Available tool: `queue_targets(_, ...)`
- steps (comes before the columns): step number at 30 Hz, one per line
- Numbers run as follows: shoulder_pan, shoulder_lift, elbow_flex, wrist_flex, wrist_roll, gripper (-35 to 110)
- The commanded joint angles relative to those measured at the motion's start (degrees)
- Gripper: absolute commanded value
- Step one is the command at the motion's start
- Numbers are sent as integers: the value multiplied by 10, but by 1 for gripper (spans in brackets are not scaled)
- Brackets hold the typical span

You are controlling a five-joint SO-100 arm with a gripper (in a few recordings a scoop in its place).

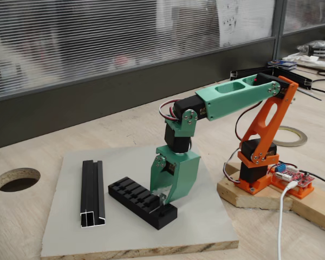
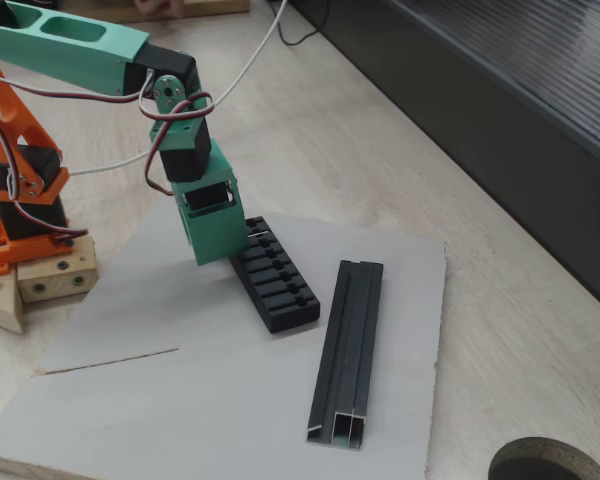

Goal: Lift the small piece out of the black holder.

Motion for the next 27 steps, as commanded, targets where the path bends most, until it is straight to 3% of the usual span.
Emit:
queue_targets(1, -7, 14, 2, 0, 11, 32)
queue_targets(9, -7, 12, -1, 0, 11, 31)
queue_targets(18, -7, 16, -2, -4, 11, 13)
queue_targets(27, -4, 17, -1, -3, 11, 12)
